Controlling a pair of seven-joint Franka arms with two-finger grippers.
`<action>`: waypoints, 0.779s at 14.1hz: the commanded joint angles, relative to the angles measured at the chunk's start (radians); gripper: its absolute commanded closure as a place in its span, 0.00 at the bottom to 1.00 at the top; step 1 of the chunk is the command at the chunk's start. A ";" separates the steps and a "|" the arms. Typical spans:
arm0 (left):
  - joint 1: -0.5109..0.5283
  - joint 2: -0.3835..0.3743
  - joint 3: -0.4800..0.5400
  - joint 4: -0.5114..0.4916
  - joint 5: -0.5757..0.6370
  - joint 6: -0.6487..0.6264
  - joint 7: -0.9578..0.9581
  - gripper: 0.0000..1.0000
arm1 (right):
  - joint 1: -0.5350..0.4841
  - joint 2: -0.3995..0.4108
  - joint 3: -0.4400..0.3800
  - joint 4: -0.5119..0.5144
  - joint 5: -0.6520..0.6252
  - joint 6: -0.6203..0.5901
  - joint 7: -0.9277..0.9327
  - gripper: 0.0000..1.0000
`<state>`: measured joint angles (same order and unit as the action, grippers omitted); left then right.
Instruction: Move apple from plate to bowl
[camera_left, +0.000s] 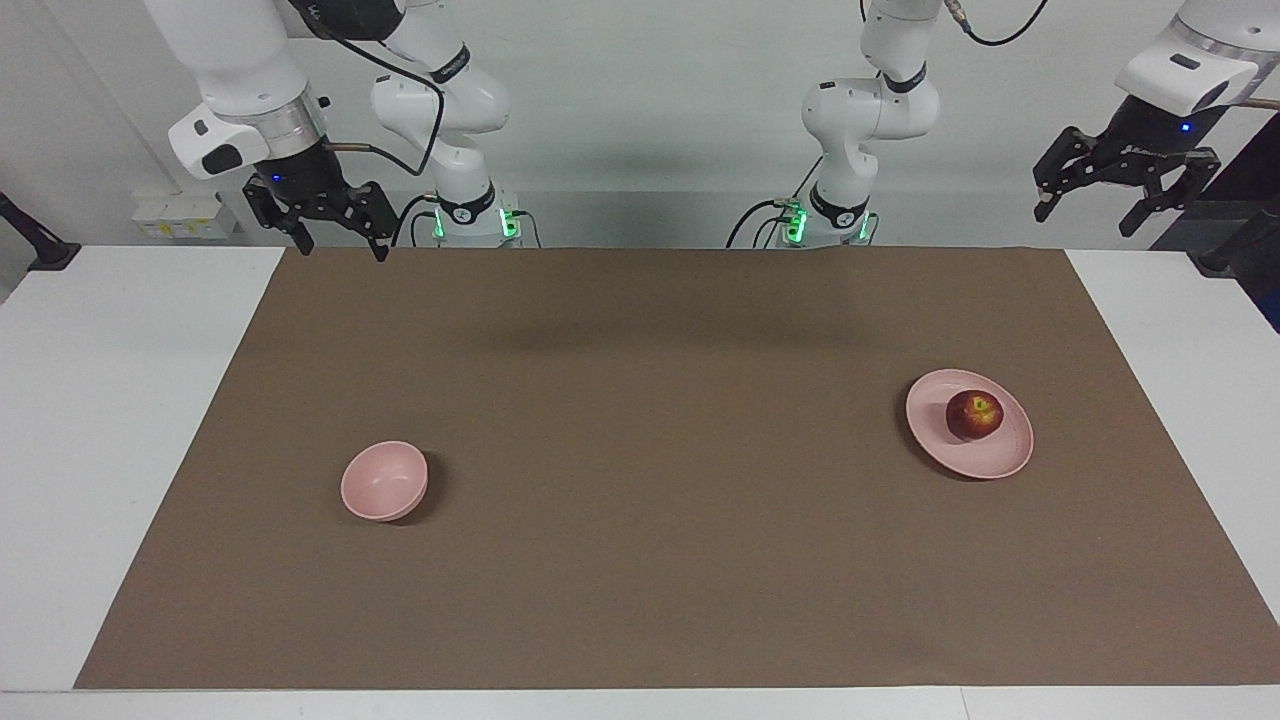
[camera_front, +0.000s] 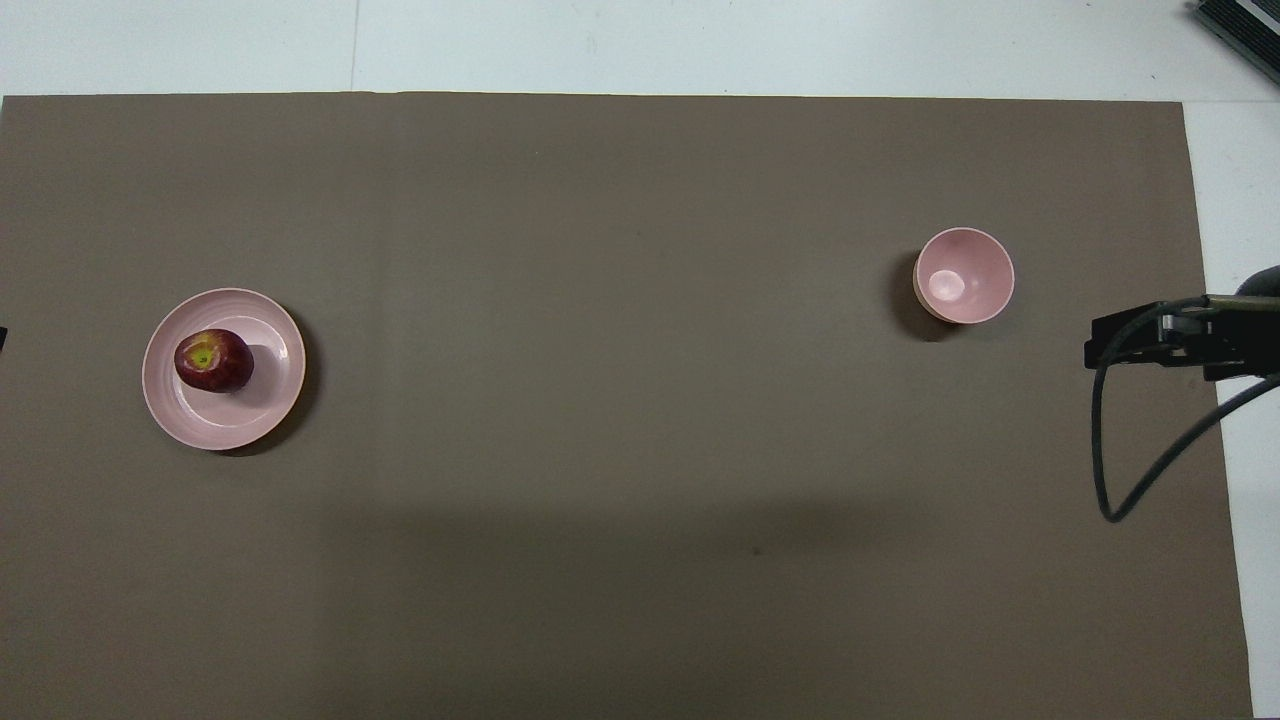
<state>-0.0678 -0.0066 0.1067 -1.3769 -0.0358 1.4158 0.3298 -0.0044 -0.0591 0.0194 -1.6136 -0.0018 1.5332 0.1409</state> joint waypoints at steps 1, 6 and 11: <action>0.005 -0.016 -0.007 -0.010 -0.009 -0.011 -0.012 0.00 | -0.006 -0.028 0.001 -0.032 0.020 0.010 -0.034 0.00; 0.005 -0.016 -0.007 -0.010 -0.009 -0.011 -0.009 0.00 | -0.006 -0.028 0.001 -0.032 0.020 0.012 -0.032 0.00; 0.006 -0.016 -0.005 -0.010 -0.009 -0.017 -0.009 0.00 | -0.006 -0.028 0.001 -0.031 0.020 0.010 -0.023 0.00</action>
<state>-0.0679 -0.0069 0.1048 -1.3769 -0.0360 1.4145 0.3298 -0.0043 -0.0596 0.0195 -1.6136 -0.0018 1.5332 0.1409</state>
